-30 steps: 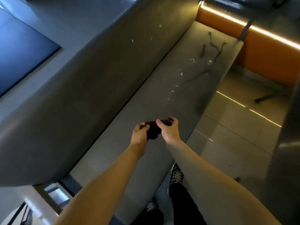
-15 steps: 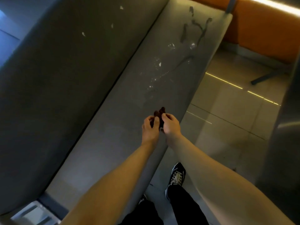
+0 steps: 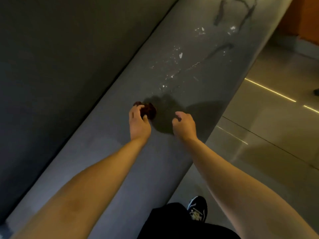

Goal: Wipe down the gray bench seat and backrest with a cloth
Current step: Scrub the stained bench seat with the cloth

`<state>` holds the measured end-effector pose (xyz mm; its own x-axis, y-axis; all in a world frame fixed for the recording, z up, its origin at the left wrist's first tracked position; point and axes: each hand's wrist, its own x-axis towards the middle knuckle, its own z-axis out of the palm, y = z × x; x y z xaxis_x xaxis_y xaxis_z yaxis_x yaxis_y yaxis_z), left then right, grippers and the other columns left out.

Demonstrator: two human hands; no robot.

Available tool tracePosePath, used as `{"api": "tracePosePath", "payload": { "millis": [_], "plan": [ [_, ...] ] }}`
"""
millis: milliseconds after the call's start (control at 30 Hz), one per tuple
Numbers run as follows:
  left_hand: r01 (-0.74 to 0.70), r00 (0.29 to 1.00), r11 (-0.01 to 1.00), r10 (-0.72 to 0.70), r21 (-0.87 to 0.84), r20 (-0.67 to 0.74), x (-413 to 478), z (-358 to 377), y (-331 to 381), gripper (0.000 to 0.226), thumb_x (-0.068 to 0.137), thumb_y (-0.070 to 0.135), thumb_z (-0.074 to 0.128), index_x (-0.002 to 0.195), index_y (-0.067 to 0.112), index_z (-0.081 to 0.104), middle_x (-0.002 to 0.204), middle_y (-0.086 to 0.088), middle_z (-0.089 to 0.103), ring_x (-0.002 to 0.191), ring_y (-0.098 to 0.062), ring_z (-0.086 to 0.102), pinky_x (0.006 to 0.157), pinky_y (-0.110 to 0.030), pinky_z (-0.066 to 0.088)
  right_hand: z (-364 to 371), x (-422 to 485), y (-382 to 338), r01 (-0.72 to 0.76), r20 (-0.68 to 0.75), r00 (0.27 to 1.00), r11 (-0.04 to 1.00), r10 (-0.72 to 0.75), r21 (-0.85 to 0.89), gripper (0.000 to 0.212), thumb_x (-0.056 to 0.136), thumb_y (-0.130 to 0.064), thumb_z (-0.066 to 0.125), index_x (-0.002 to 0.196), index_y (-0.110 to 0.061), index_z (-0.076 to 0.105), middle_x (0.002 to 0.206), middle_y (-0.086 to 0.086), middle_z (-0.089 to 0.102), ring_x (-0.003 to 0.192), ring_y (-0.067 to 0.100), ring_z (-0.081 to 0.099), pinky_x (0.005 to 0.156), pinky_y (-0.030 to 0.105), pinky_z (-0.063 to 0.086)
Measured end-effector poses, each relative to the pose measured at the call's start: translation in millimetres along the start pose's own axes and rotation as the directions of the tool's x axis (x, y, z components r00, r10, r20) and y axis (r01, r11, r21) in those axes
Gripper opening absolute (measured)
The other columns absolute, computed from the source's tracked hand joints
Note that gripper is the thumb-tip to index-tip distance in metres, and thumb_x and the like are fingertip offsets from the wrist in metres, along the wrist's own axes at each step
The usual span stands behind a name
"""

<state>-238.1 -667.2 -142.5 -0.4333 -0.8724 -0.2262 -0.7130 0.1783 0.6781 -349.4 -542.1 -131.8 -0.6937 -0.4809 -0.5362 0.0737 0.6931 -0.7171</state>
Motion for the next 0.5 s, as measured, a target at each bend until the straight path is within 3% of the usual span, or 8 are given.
{"api": "tracePosePath", "payload": {
  "millis": [100,167,267,333,433,500],
  "plan": [
    [0.010,1.000,0.994,-0.012,0.105,0.018,26,24,-18,0.038,0.101,0.015,0.055,0.139,0.018,0.049,0.166,-0.006,0.018,0.152,-0.029,0.019,0.123,-0.036,0.021,6,27,15,0.072,-0.077,0.993,0.983,-0.086,-0.168,0.044,0.097,-0.020,0.051,0.140,-0.014,0.057,0.139,0.011,0.053,0.128,0.033,0.048,0.109,0.043,0.039],
    [-0.096,0.995,0.981,0.092,0.168,0.031,27,50,-16,0.034,0.098,0.020,0.061,0.131,0.013,0.056,0.163,-0.012,0.025,0.153,-0.032,0.016,0.125,-0.041,0.018,8,35,23,0.116,-0.134,0.978,0.954,-0.158,-0.275,0.044,0.098,-0.022,0.050,0.140,-0.016,0.057,0.138,0.008,0.055,0.128,0.031,0.047,0.106,0.045,0.038],
    [-0.347,0.938,0.915,0.335,0.207,0.092,13,82,0,0.021,0.096,0.017,0.060,0.115,0.009,0.065,0.141,-0.014,0.056,0.143,-0.032,0.036,0.120,-0.047,0.029,11,42,38,0.149,-0.221,0.954,0.960,-0.202,-0.236,0.039,0.099,-0.023,0.050,0.136,-0.016,0.062,0.132,0.006,0.061,0.123,0.030,0.052,0.099,0.045,0.041],
    [-0.485,0.867,0.864,0.455,0.136,0.202,0,96,15,0.022,0.099,0.019,0.057,0.118,0.013,0.065,0.127,-0.006,0.064,0.126,-0.022,0.053,0.107,-0.043,0.045,12,43,47,0.179,-0.272,0.936,0.967,-0.224,-0.179,0.036,0.098,-0.022,0.050,0.130,-0.014,0.065,0.125,0.006,0.065,0.115,0.030,0.057,0.096,0.047,0.045],
    [-0.607,0.771,0.787,0.551,0.109,0.318,-11,106,17,0.040,0.099,0.020,0.060,0.139,0.012,0.054,0.148,-0.006,0.048,0.136,-0.021,0.047,0.114,-0.036,0.042,13,44,52,0.210,-0.339,0.911,0.971,-0.236,-0.111,0.035,0.096,-0.022,0.047,0.122,-0.017,0.070,0.114,0.006,0.070,0.102,0.028,0.064,0.089,0.049,0.052],
    [-0.624,0.752,0.773,0.556,0.115,0.354,-8,102,9,0.046,0.098,0.015,0.060,0.143,0.011,0.051,0.157,-0.009,0.039,0.145,-0.026,0.036,0.120,-0.038,0.032,16,45,50,0.180,-0.344,0.915,0.976,-0.211,-0.121,0.037,0.094,-0.023,0.047,0.122,-0.019,0.070,0.114,0.005,0.071,0.102,0.027,0.064,0.089,0.048,0.053]
  ]
}}
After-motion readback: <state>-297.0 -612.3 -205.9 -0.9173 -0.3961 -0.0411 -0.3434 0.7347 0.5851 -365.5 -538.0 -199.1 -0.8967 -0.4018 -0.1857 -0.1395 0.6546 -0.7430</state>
